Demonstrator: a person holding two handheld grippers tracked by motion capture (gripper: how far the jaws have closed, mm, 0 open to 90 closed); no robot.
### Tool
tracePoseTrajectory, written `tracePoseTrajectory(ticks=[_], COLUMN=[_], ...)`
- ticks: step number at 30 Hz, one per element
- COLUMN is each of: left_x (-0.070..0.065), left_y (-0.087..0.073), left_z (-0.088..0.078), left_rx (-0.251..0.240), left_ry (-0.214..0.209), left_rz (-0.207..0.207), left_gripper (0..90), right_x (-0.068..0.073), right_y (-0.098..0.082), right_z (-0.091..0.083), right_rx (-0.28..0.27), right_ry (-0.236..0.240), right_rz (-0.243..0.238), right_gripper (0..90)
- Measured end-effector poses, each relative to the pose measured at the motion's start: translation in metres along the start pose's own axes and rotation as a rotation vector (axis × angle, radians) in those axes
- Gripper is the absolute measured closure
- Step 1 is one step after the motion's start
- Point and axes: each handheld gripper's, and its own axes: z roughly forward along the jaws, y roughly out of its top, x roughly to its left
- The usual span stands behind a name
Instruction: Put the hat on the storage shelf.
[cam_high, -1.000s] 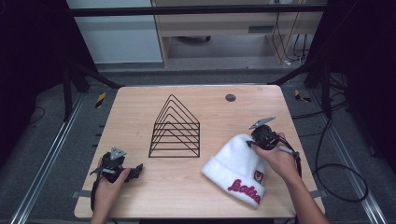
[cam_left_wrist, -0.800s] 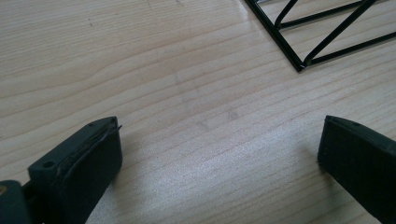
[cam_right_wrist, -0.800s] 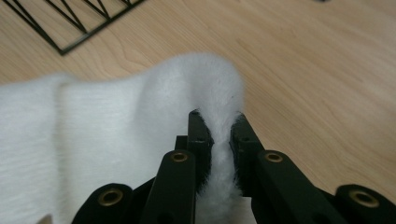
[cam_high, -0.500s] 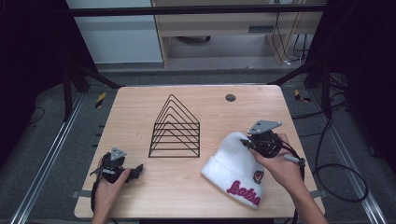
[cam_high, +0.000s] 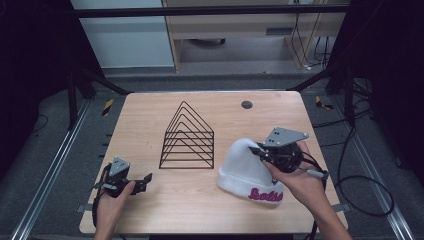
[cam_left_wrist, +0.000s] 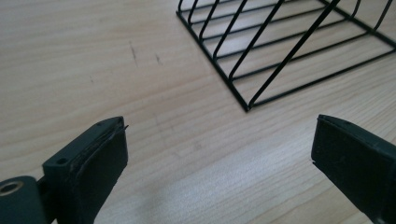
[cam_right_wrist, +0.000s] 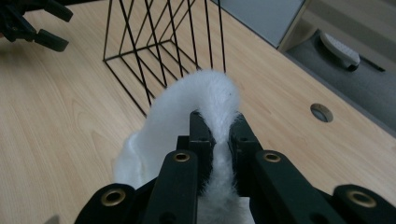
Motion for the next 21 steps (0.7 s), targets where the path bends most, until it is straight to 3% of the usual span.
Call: tracePoseTrajectory(ticks=[2,11,21], left_x=[-0.002,-0.011,-0.014], left_y=[0.008,0.039,0.069], left_z=[-0.008,-0.031,-0.041], left_rx=[-0.03,-0.067,-0.1], left_ry=[-0.024,-0.078,-0.148], left_rz=[0.0,0.046,0.089], left_gripper=[3.6,4.9,3.1], right_x=[0.001,-0.01,-0.015], right_y=[0.003,0.018,0.044], right_z=[-0.002,-0.009,-0.021], right_rx=[-0.016,-0.067,-0.106], right_ry=[0.002,0.02,0.006], right_rz=[-0.016,-0.015,-0.022], right_gripper=[83.4,83.4,83.4])
